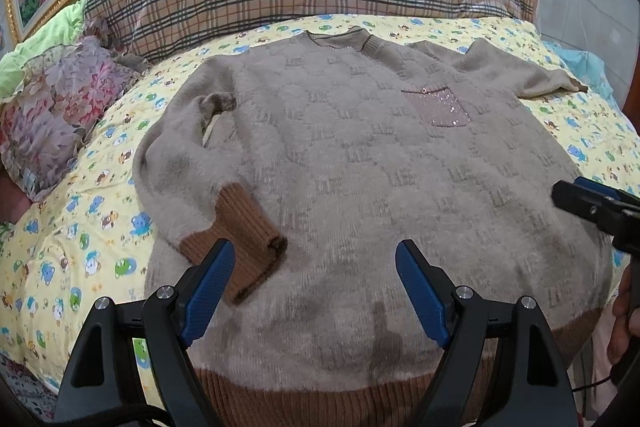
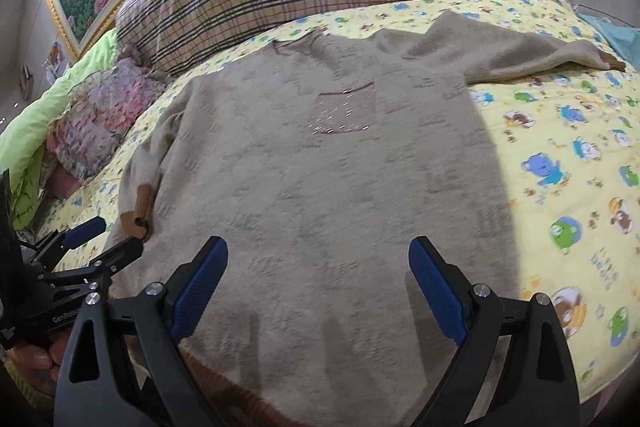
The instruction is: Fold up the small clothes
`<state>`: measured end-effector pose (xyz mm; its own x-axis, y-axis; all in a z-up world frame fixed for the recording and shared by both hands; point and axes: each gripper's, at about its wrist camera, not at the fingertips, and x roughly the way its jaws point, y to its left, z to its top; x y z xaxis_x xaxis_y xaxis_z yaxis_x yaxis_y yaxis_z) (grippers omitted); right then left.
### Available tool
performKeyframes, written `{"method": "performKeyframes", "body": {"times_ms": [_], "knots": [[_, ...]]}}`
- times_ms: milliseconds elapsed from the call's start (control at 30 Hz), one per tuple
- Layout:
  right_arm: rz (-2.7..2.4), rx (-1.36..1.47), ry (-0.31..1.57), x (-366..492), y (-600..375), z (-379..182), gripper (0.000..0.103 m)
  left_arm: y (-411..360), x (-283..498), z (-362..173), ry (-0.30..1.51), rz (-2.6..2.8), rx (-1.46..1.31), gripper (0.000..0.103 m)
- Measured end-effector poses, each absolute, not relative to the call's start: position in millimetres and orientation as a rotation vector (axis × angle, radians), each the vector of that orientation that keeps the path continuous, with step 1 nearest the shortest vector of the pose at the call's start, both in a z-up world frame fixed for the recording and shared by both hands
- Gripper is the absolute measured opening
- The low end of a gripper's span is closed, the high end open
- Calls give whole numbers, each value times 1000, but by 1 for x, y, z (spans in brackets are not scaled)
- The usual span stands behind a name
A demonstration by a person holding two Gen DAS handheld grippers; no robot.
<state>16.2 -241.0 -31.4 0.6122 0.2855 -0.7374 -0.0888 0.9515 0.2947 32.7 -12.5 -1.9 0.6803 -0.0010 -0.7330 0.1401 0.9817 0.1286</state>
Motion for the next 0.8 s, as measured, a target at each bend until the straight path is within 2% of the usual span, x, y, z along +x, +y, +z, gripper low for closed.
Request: {"method": "performKeyframes", "body": {"times_ms": [400, 800], "knots": [[31, 288, 850, 70, -346, -19, 92, -19, 93, 20, 773, -74, 181, 83], [-149, 368, 841, 138, -472, -15, 92, -23, 184, 26, 812, -71, 127, 83]]}}
